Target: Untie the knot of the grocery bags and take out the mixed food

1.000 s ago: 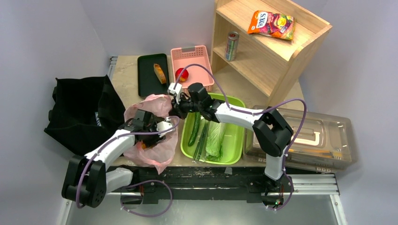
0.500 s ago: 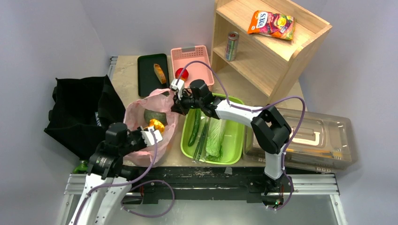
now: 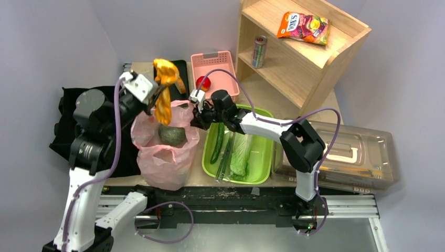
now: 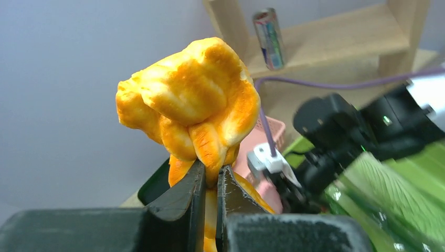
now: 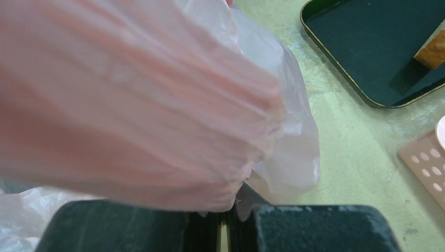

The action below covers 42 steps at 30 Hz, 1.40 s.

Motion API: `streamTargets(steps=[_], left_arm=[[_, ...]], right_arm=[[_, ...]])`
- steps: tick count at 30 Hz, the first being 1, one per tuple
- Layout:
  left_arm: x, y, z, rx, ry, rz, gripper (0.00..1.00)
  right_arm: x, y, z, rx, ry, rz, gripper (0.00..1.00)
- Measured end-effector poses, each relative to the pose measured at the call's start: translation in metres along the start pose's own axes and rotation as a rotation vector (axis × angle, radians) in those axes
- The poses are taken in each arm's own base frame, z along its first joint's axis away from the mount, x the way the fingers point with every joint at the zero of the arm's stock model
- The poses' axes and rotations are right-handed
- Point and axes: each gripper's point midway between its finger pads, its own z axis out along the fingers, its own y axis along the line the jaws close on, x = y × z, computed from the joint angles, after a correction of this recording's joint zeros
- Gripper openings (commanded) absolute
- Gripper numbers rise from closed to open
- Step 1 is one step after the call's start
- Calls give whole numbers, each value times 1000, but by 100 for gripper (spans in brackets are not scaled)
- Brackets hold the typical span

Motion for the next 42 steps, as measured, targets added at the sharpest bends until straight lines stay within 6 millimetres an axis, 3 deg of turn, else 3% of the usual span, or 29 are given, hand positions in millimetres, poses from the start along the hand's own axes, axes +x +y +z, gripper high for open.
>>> streamTargets(steps=[4,9,11,13,14,17,20,23,25,27,28,29,32,34,36,39,42], left_arm=[[-4,39,35,-130,1,-87,0],[-16,146,103,-373,20,-126,0],[-4,193,137,-452,49,-127,0],[25,223,166,-501,101,-138,0],[50,232,180,-511,150,-153,0],[149,234,212,-505,356,-209,0],[247,216,221,-480,571,-254,0],[318,198,222,-445,722,-293,0],[351,189,219,-429,792,-312,0],[370,182,213,-415,842,-325,1],[377,180,211,-411,859,-329,7],[382,179,209,-407,872,-330,18],[389,179,207,-399,889,-319,64],[392,178,207,-392,898,-316,77],[391,179,208,-393,904,-326,83],[382,183,207,-398,899,-332,83],[362,186,203,-405,868,-360,74]], right_arm=[[0,4,1,-7,1,-9,0],[3,8,3,-17,6,-39,0],[6,8,3,-19,11,-53,0],[11,8,3,-20,20,-67,0],[13,8,3,-21,24,-74,0],[19,9,3,-23,33,-86,0],[21,9,3,-25,38,-93,0],[23,9,3,-25,37,-97,0],[23,9,3,-25,37,-97,0],[23,9,3,-25,34,-98,0],[23,9,3,-26,33,-99,0],[23,9,3,-28,32,-99,0],[23,11,3,-35,32,-98,0],[23,11,3,-37,31,-99,0],[22,11,3,-38,29,-99,0],[22,11,3,-38,27,-100,0],[22,11,3,-38,27,-99,0]])
